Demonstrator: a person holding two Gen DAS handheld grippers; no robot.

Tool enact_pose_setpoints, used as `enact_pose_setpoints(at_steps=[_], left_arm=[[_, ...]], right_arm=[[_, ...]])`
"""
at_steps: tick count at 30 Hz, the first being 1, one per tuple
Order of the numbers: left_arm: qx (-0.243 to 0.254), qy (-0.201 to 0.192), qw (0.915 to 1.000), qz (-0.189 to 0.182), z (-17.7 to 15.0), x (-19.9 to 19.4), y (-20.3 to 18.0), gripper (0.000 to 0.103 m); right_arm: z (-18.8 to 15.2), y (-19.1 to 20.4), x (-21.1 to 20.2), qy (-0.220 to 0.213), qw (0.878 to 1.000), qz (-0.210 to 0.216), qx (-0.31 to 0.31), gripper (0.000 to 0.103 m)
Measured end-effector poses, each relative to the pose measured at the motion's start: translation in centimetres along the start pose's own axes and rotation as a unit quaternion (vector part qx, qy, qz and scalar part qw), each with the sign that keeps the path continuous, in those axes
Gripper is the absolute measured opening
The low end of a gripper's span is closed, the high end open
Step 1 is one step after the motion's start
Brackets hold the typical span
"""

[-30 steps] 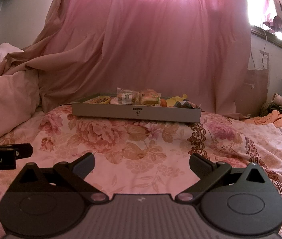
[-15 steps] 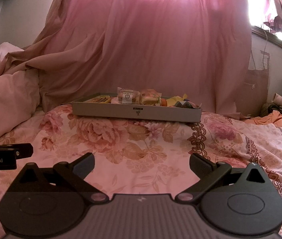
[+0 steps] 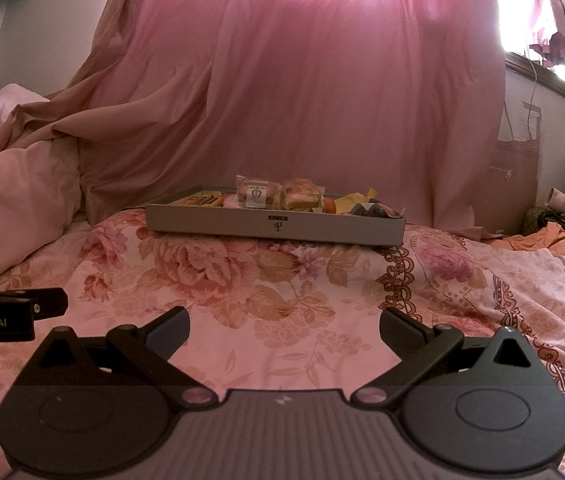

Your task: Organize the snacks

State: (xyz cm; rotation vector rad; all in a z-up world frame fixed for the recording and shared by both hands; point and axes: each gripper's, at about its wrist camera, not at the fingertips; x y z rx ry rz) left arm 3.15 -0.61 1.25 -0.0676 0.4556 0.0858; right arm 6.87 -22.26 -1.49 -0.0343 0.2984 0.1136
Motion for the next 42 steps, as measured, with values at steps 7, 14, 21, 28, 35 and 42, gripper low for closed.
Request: enact_pose_setpoints(at_steps=[7, 14, 21, 28, 35, 42], left_arm=[[0.000, 0.000, 1.0000, 0.000, 0.0, 0.0, 0.0, 0.102], [-0.002, 0.003, 1.0000, -0.001, 0.0, 0.1, 0.0, 0.102], [-0.004, 0.007, 1.0000, 0.002, -0.2, 0.0, -0.2, 0.102], [0.007, 0.048, 0.9988, 0.010, -0.3, 0.7, -1.1, 0.102], [0.002, 0.049, 0.9988, 0.006, -0.2, 0.6, -0.9, 0.102], [0.003, 0.050, 0.9987, 0.007, -0.1, 0.7, -1.0, 0.102]], right_arm=[[0.0, 0.0, 0.0, 0.000, 1.000, 0.000, 0.000, 0.103], [0.0, 0.1, 0.1, 0.000, 1.000, -0.001, 0.000, 0.103], [0.0, 0.1, 0.1, 0.000, 1.000, -0.001, 0.000, 0.103], [0.0, 0.2, 0.1, 0.000, 1.000, -0.002, -0.001, 0.103], [0.0, 0.2, 0.1, 0.001, 1.000, -0.002, -0.001, 0.103], [0.0, 0.2, 0.1, 0.001, 1.000, -0.002, -0.002, 0.103]])
Point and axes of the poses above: each gripper's, at about its wrist camera, not at the fingertips, and x roughly the way its jaws point, y to its left, z to its top, and after that the axes turned 4 degrees about y, right-handed
